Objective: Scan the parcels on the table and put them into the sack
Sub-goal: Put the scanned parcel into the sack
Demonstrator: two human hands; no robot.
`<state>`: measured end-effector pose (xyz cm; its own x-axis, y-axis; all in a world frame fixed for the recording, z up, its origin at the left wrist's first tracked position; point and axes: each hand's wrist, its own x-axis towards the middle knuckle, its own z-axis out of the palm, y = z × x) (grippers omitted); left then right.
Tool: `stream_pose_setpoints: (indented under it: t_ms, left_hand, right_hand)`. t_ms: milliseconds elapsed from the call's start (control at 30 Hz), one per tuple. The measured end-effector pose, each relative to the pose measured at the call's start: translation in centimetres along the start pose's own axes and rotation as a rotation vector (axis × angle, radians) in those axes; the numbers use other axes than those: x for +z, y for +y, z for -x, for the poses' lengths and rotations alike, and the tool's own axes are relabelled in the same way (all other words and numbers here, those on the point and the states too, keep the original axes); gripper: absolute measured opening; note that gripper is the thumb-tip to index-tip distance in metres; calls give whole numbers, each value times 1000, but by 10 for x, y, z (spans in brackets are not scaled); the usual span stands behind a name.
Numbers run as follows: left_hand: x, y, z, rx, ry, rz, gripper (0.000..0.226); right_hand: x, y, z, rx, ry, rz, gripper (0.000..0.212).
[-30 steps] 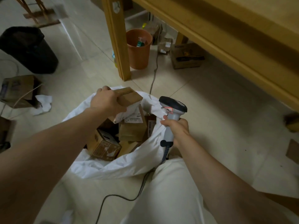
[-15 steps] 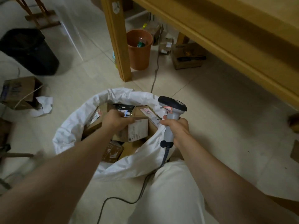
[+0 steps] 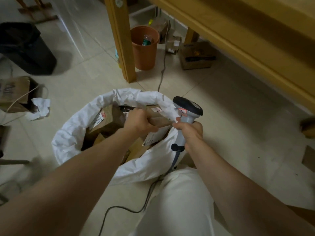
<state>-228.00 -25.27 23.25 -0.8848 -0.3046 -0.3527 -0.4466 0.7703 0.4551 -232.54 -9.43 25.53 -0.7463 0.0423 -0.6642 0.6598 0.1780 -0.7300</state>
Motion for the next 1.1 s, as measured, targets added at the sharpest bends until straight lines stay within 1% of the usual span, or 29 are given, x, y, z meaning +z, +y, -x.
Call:
stream_pose_setpoints:
  t_ms: [100, 200, 233, 300, 333, 400, 467, 533, 567, 633, 667, 700, 767, 833, 900, 933, 1000, 1033, 1067, 1100]
  left_hand:
    - [36, 5, -7, 55, -17, -125, 47]
    - [40, 5, -23, 54, -82, -187, 50]
    - [33, 5, -26, 51, -120, -168, 50]
    - [17, 7, -29, -7, -190, -25, 48]
    - [11, 6, -31, -33, -211, 49, 46]
    - [9, 4, -33, -56, -249, 116, 43]
    - [19, 5, -36, -45, -262, 125, 32]
    - [35, 11, -37, 13, -236, 108, 23]
    - [45, 12, -38, 42, -236, 91, 27]
    - [59, 8, -40, 73, -210, 48, 44]
    - [63, 6, -41, 75, -210, 27, 49]
    - [64, 6, -41, 59, -234, 18, 48]
    - [71, 8, -36, 13, -348, 109, 38]
    - [82, 10, -27, 18, -425, 181, 31]
    - [90, 13, -19, 23, -423, 186, 30]
    - [91, 14, -17, 7, -425, 209, 29]
    - [85, 19, -12, 3, -429, 225, 28]
    - [78, 24, -10, 8, -392, 232, 30]
    - [68, 30, -8, 10, -321, 259, 33]
    - [55, 38, -3, 10, -237, 289, 39]
  right_hand:
    - [-5, 0, 5, -47, -44, 6, 28]
    - [-16, 3, 2, -35, -25, 25, 34]
    - [-20, 3, 0, -19, -4, 1, 34]
    - [-29, 2, -5, 17, 15, -54, 34]
    - [-31, 1, -7, 26, 10, -73, 34]
    - [-30, 2, -7, 29, -21, -76, 35]
    - [-23, 8, -7, 40, -43, -48, 40]
    - [-20, 14, -9, 47, -29, -26, 45]
    - [-21, 17, -12, 52, -16, -33, 47]
    - [-28, 17, -18, 70, 0, -92, 47]
    - [-33, 17, -20, 83, 1, -123, 47]
    - [-36, 18, -23, 96, 2, -148, 47]
    - [-40, 19, -22, 120, -25, -173, 43]
    - [-39, 22, -19, 132, -60, -196, 39]
    - [-39, 24, -15, 145, -100, -213, 33]
    - [-41, 24, -14, 151, -106, -216, 33]
    - [-49, 21, -8, 162, -101, -198, 50]
    - [-54, 19, -4, 162, -90, -202, 54]
    - [-62, 14, 2, 158, -82, -228, 46]
    - [-69, 10, 8, 155, -75, -277, 32]
